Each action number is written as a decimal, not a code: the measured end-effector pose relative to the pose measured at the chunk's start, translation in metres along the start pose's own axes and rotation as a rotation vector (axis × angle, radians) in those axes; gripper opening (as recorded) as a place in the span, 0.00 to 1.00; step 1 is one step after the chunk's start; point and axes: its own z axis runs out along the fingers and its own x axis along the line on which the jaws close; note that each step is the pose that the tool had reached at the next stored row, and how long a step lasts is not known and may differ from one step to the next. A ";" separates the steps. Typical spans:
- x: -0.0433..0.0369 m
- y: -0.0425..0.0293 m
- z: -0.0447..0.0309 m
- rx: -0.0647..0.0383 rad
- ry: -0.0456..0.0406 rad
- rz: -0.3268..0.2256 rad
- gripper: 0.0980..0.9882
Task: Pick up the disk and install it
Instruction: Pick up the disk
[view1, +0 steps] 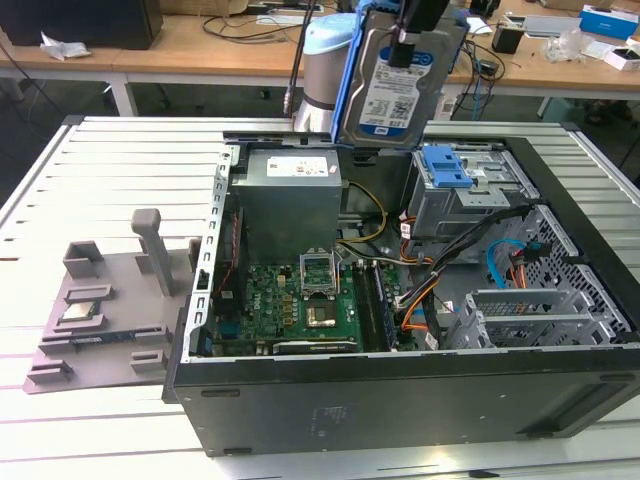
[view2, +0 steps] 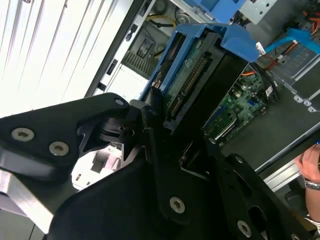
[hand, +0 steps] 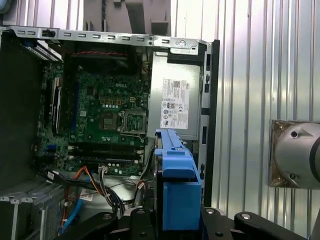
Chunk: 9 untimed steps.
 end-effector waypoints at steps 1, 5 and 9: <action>0.0001 -0.0028 -0.0002 0.000 0.0000 0.000 0.30; 0.0005 -0.0113 -0.0007 0.000 0.0000 0.000 0.30; 0.0028 -0.0114 -0.0008 0.000 0.0001 0.000 0.30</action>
